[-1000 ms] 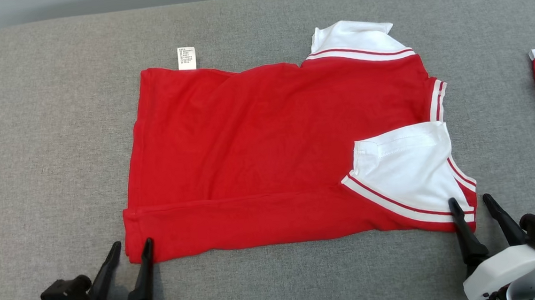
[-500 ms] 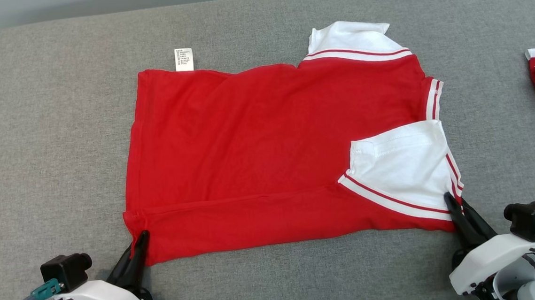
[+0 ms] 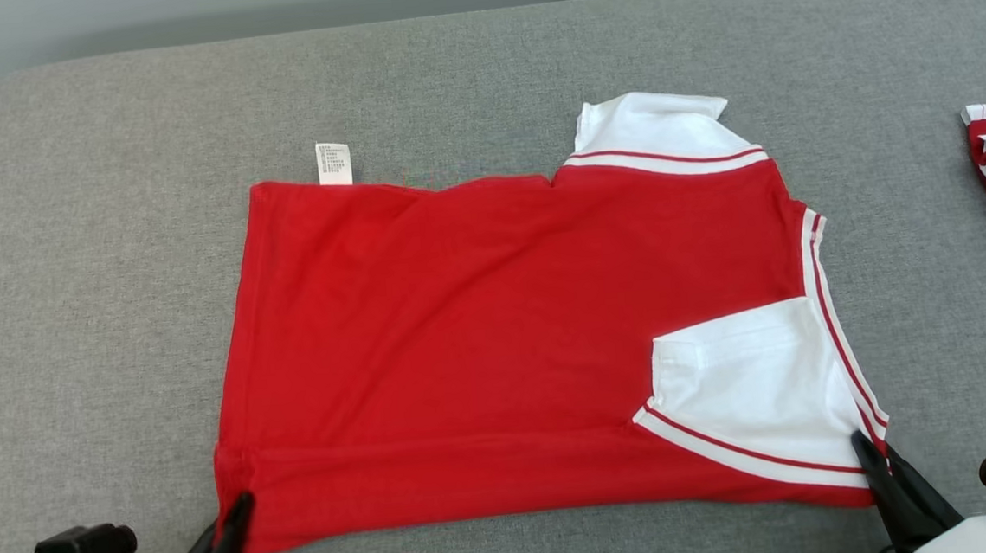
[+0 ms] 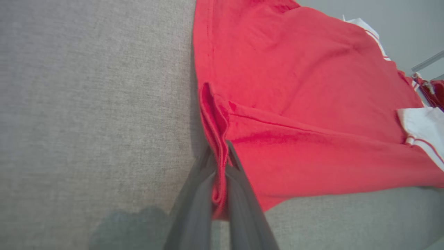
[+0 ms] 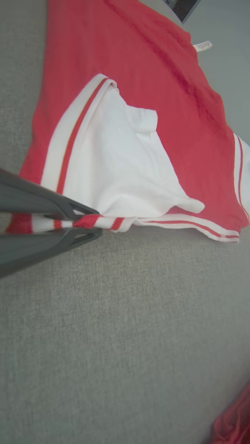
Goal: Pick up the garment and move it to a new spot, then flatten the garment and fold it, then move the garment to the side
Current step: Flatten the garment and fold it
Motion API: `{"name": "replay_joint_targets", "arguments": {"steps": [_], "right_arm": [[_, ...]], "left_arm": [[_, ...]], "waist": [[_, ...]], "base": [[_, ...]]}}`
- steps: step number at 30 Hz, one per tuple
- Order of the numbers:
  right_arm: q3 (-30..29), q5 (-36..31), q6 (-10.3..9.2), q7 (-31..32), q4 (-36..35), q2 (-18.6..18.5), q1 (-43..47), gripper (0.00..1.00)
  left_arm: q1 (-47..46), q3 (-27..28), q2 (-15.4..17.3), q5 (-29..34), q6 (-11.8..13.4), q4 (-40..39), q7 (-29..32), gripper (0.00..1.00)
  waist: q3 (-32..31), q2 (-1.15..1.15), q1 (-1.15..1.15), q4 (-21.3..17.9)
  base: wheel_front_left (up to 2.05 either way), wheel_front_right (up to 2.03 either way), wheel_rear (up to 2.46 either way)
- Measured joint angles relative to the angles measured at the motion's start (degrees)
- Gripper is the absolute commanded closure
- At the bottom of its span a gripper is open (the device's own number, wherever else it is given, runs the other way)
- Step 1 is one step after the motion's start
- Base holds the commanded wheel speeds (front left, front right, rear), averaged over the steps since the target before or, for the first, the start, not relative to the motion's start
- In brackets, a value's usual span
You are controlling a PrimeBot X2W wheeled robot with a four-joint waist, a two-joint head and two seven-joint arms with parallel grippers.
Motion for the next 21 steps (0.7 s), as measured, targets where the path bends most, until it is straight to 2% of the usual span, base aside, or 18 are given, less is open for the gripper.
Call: {"name": "replay_joint_targets", "arguments": {"steps": [3, 4, 5, 6, 11, 15, 18, 21], "right_arm": [[-0.57, -0.78, -0.01, 1.08, -1.08, 0.63, 1.15, 1.00], [-0.70, -0.79, -0.01, 1.12, -1.12, 0.81, 1.20, 0.82], [-0.80, -0.93, -0.01, 1.12, -1.08, 1.05, 1.03, 0.48], [-0.93, -1.57, -0.01, 1.09, -0.99, 1.11, 0.88, 0.00], [-2.82, -3.05, -0.01, -1.20, -1.45, 1.22, -1.21, 0.00], [-5.00, -5.34, -0.01, -4.70, -3.28, 1.14, -3.57, 0.00], [-5.75, -7.21, -0.01, -7.43, -5.30, 1.04, -6.15, 0.00], [-5.55, -9.11, -0.01, -9.49, -7.06, 0.78, -8.16, 0.00]], "left_arm": [[2.38, -0.37, 0.32, -0.67, 1.59, -3.10, 2.12, 1.00], [2.64, -0.49, 0.26, -0.64, 1.90, -3.74, 2.11, 0.90], [2.64, -0.66, 0.26, -0.41, 2.32, -4.17, 2.21, 0.15], [2.61, -0.64, 0.07, 0.11, 2.97, -4.49, 1.76, 0.00], [1.57, 1.41, -2.44, 3.19, 6.75, -5.25, -5.14, 0.00], [-0.42, 3.22, -3.27, 6.59, 7.88, -5.79, -12.00, 0.00], [-3.00, 4.74, -3.53, 9.36, 8.61, -6.46, -14.58, 0.00], [-4.99, 5.82, -3.78, 12.10, 8.31, -6.92, -15.53, 0.00]], "waist": [[0.06, 0.00, 0.00, -0.19], [0.15, 0.00, 0.00, -0.19], [0.22, 0.00, 0.00, -0.21], [0.28, 0.00, 0.00, -0.21], [0.33, 0.00, 0.00, -0.05], [-0.01, 0.00, 0.00, 0.12], [-0.39, 0.00, 0.00, 0.12], [-0.92, 0.00, 0.00, 0.06]], "base": [[0.00, 0.00, 0.00], [0.00, 0.00, 0.00], [0.00, 0.00, 0.00], [0.00, 0.00, 0.00], [0.00, 0.00, 0.00], [0.00, 0.00, 0.00], [0.00, 0.00, 0.00], [0.00, 0.00, 0.00]]}}
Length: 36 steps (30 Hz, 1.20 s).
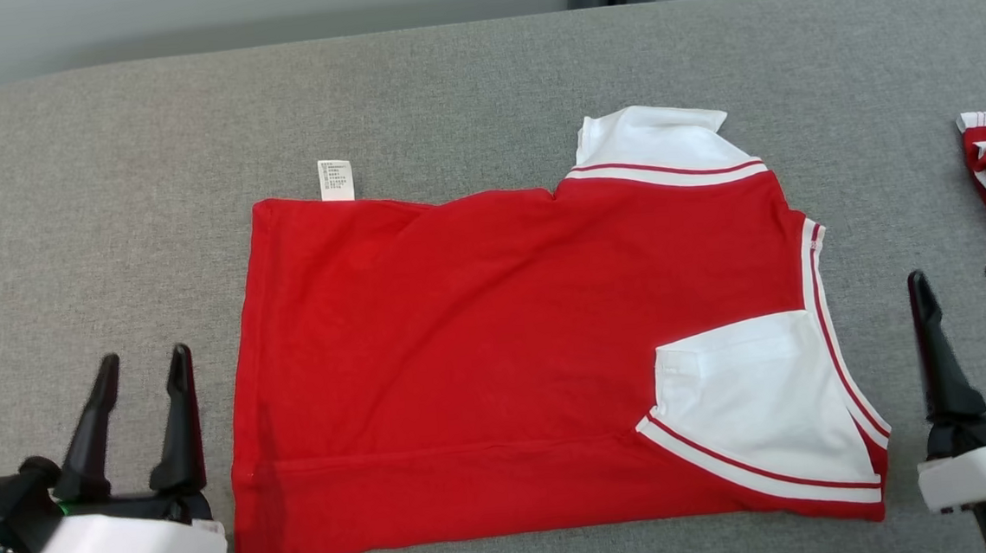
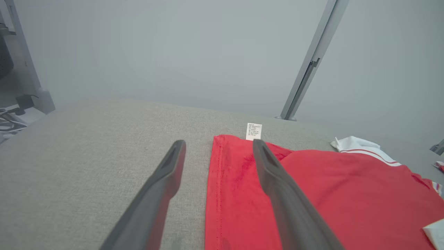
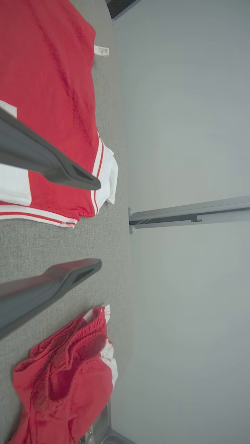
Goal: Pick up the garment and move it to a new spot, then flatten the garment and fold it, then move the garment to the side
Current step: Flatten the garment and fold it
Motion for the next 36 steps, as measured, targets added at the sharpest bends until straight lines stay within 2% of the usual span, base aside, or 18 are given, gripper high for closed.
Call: {"name": "replay_joint_targets", "arguments": {"steps": [7, 17, 20, 23, 28, 32, 36], "right_arm": [[0.01, -1.03, 0.00, -1.42, -0.49, -0.46, -1.64, 0.00], [0.69, -0.45, 0.00, -1.41, 0.38, -0.30, -1.86, 0.00], [1.30, -0.20, 0.00, -1.34, 0.35, -0.19, -2.48, 0.00], [2.21, 0.21, 0.00, -1.33, 0.40, -0.11, -3.91, 0.00], [4.49, 0.37, 0.00, -1.79, 1.14, -0.01, -6.28, 0.00], [5.48, 0.71, 0.00, -2.55, 2.19, 0.10, -7.72, 0.00], [6.36, 0.82, 0.00, -3.35, 3.34, 0.31, -8.89, 0.00]], "left_arm": [[-2.49, 1.62, 0.16, 5.60, -1.23, 0.47, -0.38, 0.00], [-3.96, 2.66, -0.93, 6.77, -3.68, 2.07, -0.38, 0.00], [-8.08, 2.67, -0.65, 6.69, -5.30, 3.00, -0.37, 0.00], [-13.80, 1.94, -0.10, 4.57, -8.02, 6.66, 3.03, 0.00], [-23.93, -0.64, 1.36, 0.15, -11.45, 16.85, 12.72, 0.00], [-29.84, -2.60, 2.25, -4.14, -12.68, 25.20, 19.29, 0.00], [-34.19, -4.34, 3.56, -7.30, -12.92, 31.01, 21.39, 0.00]], "waist": [[-0.91, 0.00, 0.00, 0.06], [-0.76, 0.00, 0.00, 0.02], [-0.02, 0.00, 0.00, -0.12], [1.26, 0.00, 0.00, -0.49], [3.97, 0.00, 0.00, -1.95], [6.31, 0.00, 0.00, -3.54], [8.54, 0.00, 0.00, -5.18]], "base": [[0.00, 0.00, 0.00], [0.00, 0.00, 0.00], [0.00, 0.00, 0.00], [0.00, 0.00, 0.00], [0.00, 0.00, 0.00], [0.00, 0.00, 0.00], [0.00, 0.00, 0.00]]}}
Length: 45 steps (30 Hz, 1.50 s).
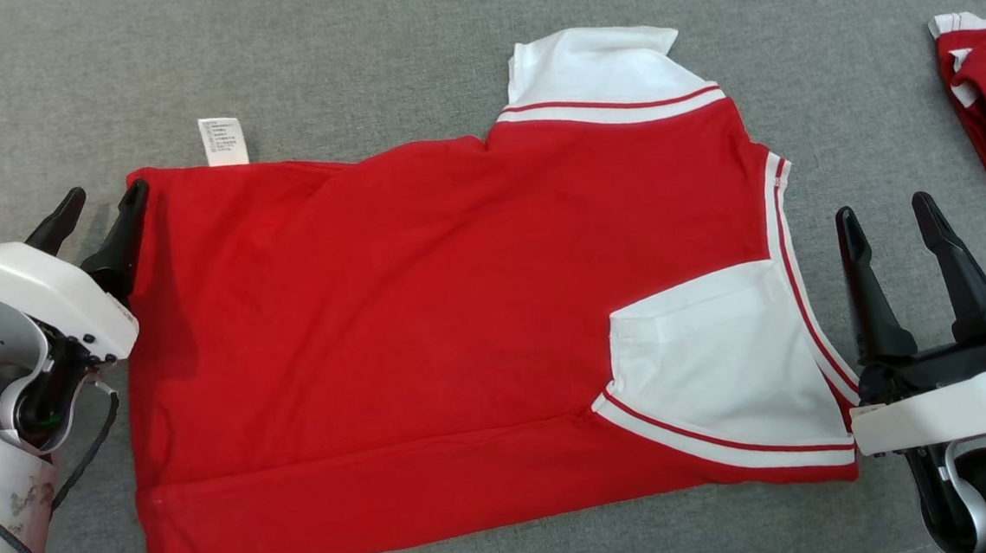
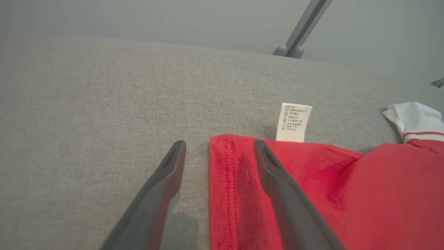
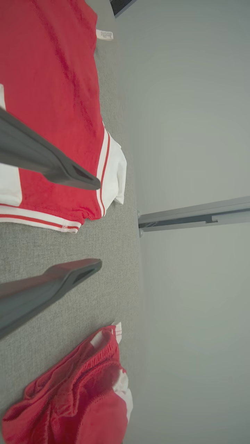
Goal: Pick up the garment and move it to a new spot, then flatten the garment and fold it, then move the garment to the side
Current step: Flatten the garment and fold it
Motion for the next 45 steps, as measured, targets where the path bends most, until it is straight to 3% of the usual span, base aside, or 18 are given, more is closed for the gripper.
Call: {"name": "replay_joint_targets", "arguments": {"steps": [9, 10, 11, 17, 25, 30, 36, 45], "right_arm": [[0.29, 0.16, 0.00, -1.65, 2.23, 0.38, -1.14, 0.00], [0.30, 0.18, 0.00, -1.71, 2.33, 0.43, -1.29, 0.00], [0.25, 0.20, 0.00, -1.79, 2.46, 0.43, -1.45, 0.00], [-0.90, 1.63, 0.00, -1.58, 3.02, -1.02, -5.06, 0.00], [-2.04, 7.06, -0.01, 4.22, 13.45, -10.34, -22.71, 0.00], [4.74, 10.55, -0.01, 8.90, 23.47, -14.26, -33.68, 0.00], [14.64, 17.71, 0.00, 15.78, 33.62, -15.03, -43.75, 0.00], [23.92, 25.55, -0.01, 26.53, 42.25, -16.94, -51.34, 0.00]], "left_arm": [[-4.77, -9.82, 4.39, -10.05, -0.20, 3.27, 3.13, 0.00], [-4.93, -10.48, 4.77, -10.62, -0.20, 3.49, 2.89, 0.43], [-4.98, -11.02, 5.09, -11.06, -0.20, 3.77, 2.37, 1.00], [-6.02, -14.78, 6.33, -14.24, -0.18, 4.17, 0.29, 1.00], [-10.09, -19.82, 5.97, -16.17, -0.18, 3.79, -2.19, 1.00], [-13.54, -23.47, 3.79, -16.99, -0.18, 3.77, -3.67, 1.00], [-16.74, -27.51, 1.99, -18.58, -0.18, 4.30, -5.87, 1.00], [-19.35, -32.68, 0.76, -21.86, -0.19, 5.81, -9.06, 1.00]], "waist": [[3.13, 0.00, 0.00, -2.65], [3.14, 0.00, 0.00, -2.70], [3.13, 0.00, 0.00, -2.74], [3.07, 0.00, 0.00, -2.60], [4.31, 0.00, 0.00, -0.19], [5.65, 0.00, 0.00, 3.17], [7.77, 0.00, 0.00, 6.76], [9.52, 0.00, 0.00, 9.63]], "base": [[0.00, 0.00, 0.00], [0.00, 0.00, 0.00], [0.00, 0.00, 0.00], [0.00, 0.00, 0.00], [0.00, 0.00, 0.00], [0.00, 0.00, 0.00], [0.00, 0.00, 0.00], [0.00, 0.00, 0.00]]}}
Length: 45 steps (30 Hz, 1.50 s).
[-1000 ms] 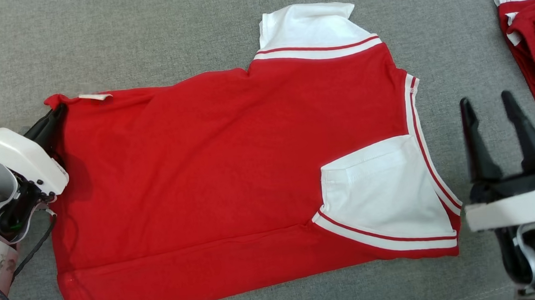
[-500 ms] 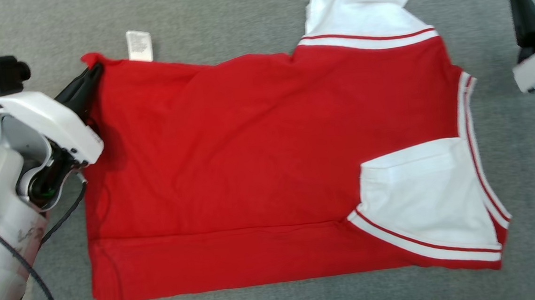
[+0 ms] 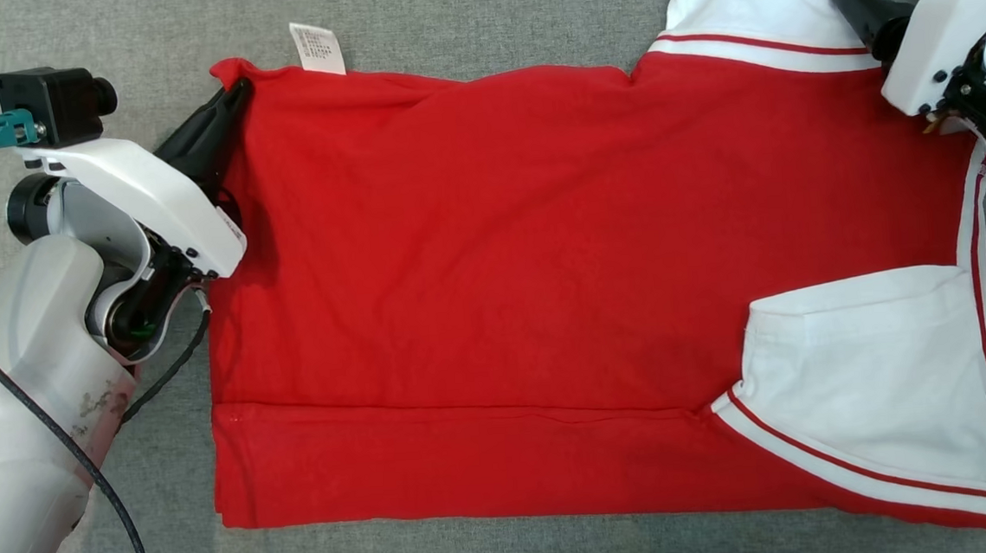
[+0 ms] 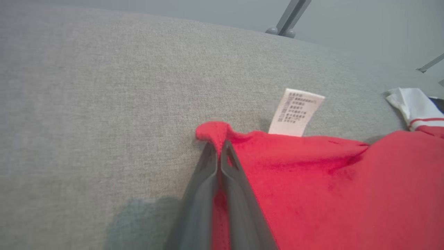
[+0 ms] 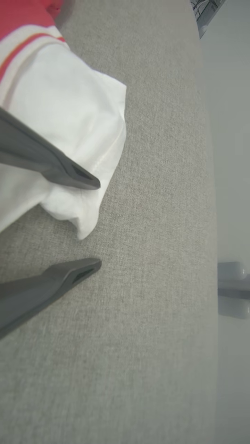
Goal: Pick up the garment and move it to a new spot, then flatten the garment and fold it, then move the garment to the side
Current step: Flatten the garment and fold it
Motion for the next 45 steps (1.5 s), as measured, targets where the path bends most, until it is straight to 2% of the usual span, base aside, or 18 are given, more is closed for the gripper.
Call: {"name": "replay_joint_targets", "arguments": {"steps": [1, 2, 3, 4, 5, 8, 19, 24, 29, 32, 35, 41, 45], "right_arm": [[0.67, 0.57, 0.01, 0.52, 0.23, -0.36, -0.32, 0.18], [1.20, 1.04, 0.01, 0.97, 0.36, -0.60, -0.52, 0.55], [1.48, 1.82, 0.01, 1.46, 0.58, -0.79, -0.68, 0.55], [1.78, 2.42, 0.00, 1.54, 0.71, -1.00, -0.82, 0.75], [2.26, 2.86, 0.00, 1.63, 0.78, -1.26, -0.91, 1.00], [3.05, 3.94, 0.00, 0.29, 0.26, -1.74, -1.29, 1.00], [6.92, 3.56, 0.01, -14.07, -4.89, -6.95, -7.34, 1.00], [9.65, 5.16, 0.01, -14.88, -3.22, -7.21, -7.35, 1.00], [11.54, 8.44, 0.01, -15.33, -5.27, -8.11, -5.49, 1.00], [12.27, 12.11, 0.01, -15.25, -10.54, -10.29, -1.68, 1.00], [11.70, 16.64, 0.01, -14.78, -17.47, -13.03, 4.95, 1.00], [5.69, 23.26, 0.00, -15.05, -30.42, -17.39, 21.57, 1.00], [0.90, 25.83, 0.00, -15.82, -37.53, -17.28, 33.48, 1.00]], "left_arm": [[-0.07, -0.53, -0.01, -0.55, 0.00, 0.20, -0.32, 1.00], [-0.24, -1.04, -0.02, -0.93, 0.00, 0.40, -0.53, 1.00], [-0.48, -1.44, 0.01, -1.33, 0.00, 0.59, -0.94, 1.00], [-0.70, -1.82, 0.03, -1.68, 0.00, 0.71, -1.12, 1.00], [-0.77, -2.23, 0.04, -2.09, 0.00, 0.82, -1.48, 1.00], [-1.05, -3.42, 0.22, -3.22, 0.00, 1.12, -2.16, 1.00], [-3.15, -5.44, 2.09, -8.15, 0.00, -0.29, -5.66, 1.00], [-3.25, -6.23, 2.79, -9.99, 0.00, -1.42, -7.09, 1.00], [-1.75, -6.45, 3.50, -12.65, 0.00, -6.01, -8.89, 1.00], [1.94, -5.67, 5.48, -16.13, 0.00, -12.80, -10.14, 1.00], [6.82, -4.05, 9.10, -18.94, 0.01, -20.01, -11.43, 1.00], [19.13, 1.67, 16.25, -26.35, 0.01, -34.81, -12.54, 1.00], [26.59, 5.69, 19.26, -29.81, 0.01, -38.87, -12.62, 1.00]], "waist": [[-0.08, 0.00, 0.00, 0.07], [-0.15, 0.00, 0.00, 0.12], [-0.23, 0.00, 0.00, 0.15], [-0.32, 0.00, 0.00, 0.16], [-0.41, 0.00, 0.00, 0.16], [-0.66, 0.00, 0.00, 0.16], [-1.88, 0.00, 0.00, 0.41], [-2.55, 0.00, 0.00, 0.23], [-3.16, 0.00, 0.00, 0.04], [-3.74, 0.00, 0.00, -0.04], [-4.41, 0.00, 0.00, -0.30], [-5.73, 0.00, 0.00, -1.60], [-6.26, 0.00, 0.00, -2.41]], "base": [[0.00, 0.00, 0.00], [0.00, 0.00, 0.00], [0.00, 0.00, 0.00], [0.00, 0.00, 0.00], [0.00, 0.00, 0.00], [0.00, 0.00, 0.00], [0.00, 0.00, 0.00], [0.00, 0.00, 0.00], [0.00, 0.00, 0.00], [0.00, 0.00, 0.00], [0.00, 0.00, 0.00], [0.00, 0.00, 0.00], [0.00, 0.00, 0.00]]}}
